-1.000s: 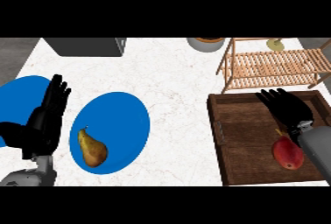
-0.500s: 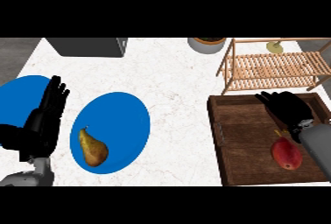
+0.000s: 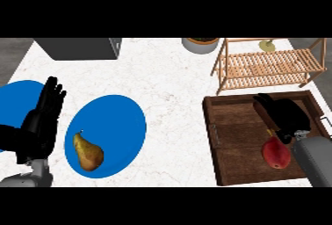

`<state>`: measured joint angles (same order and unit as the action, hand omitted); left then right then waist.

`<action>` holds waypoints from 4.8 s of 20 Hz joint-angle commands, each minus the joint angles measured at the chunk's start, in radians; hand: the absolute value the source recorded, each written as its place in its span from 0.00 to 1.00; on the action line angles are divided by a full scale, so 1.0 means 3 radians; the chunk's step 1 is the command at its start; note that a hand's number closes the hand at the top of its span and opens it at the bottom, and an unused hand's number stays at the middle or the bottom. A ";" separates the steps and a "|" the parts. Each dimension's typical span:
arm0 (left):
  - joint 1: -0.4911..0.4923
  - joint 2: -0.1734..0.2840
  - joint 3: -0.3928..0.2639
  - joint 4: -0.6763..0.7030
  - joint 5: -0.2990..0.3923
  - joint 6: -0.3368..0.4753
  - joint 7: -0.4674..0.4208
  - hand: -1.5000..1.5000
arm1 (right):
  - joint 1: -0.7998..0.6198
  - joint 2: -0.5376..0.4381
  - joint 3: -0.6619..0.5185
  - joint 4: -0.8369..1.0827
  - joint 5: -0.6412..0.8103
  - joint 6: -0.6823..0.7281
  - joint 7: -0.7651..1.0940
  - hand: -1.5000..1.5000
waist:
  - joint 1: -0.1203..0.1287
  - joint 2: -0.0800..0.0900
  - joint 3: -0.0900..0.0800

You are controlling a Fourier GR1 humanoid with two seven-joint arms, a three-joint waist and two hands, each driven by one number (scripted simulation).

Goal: Pick the sweet potato from the tray and place it in the tiered shelf

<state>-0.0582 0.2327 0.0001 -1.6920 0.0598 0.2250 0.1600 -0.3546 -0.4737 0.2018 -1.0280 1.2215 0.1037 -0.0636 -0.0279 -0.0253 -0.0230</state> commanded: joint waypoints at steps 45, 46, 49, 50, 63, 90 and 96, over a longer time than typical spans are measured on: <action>0.0113 -0.0343 -0.0103 -0.0237 -0.0286 -0.0078 0.0048 0.50 | -0.0648 0.0108 -0.2106 -0.0677 -0.2013 -0.0216 0.0557 1.00 | 0.0141 0.0094 0.0080; -0.0117 -0.0196 0.0155 0.0071 -0.0161 -0.0197 0.0023 0.50 | -0.0723 0.0171 -0.2012 -0.0708 -0.1985 -0.0317 0.0643 1.00 | 0.0118 0.0091 0.0078; -0.0067 -0.0193 0.0086 -0.0182 -0.0143 -0.0240 0.0206 0.50 | -0.1116 0.0098 -0.2035 -0.0057 -0.1943 -0.0549 0.0442 1.00 | 0.0147 0.0096 0.0079; -0.0107 -0.0173 0.0156 -0.0055 -0.0173 -0.0210 0.0123 0.50 | -0.1043 0.0092 -0.2091 0.0145 -0.1981 -0.0658 0.0165 1.00 | 0.0146 0.0100 0.0079; -0.0095 -0.0321 0.0048 -0.0060 -0.0332 -0.0157 0.0044 0.50 | -0.1697 0.0057 -0.2153 0.1431 -0.2139 -0.0852 -0.0058 0.00 | 0.0137 0.0095 0.0078; -0.0098 -0.0208 0.0325 0.0149 -0.0146 -0.0396 -0.0065 0.50 | -0.1602 -0.1402 -0.3057 0.1853 -0.3218 -0.0110 -0.0115 0.00 | 0.0080 0.0088 0.0078; -0.0070 -0.0469 0.0050 0.0043 -0.0456 -0.0128 -0.0052 0.50 | -0.1216 -0.1650 -0.3216 0.2041 -0.3477 0.0328 -0.0452 0.00 | 0.0107 0.0096 0.0081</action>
<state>-0.0719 0.1430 0.0682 -1.6814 -0.0158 0.1360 0.1528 -0.7773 -0.9221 -0.7364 -0.4491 0.2203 0.1314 -0.1482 0.0004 0.0012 0.0006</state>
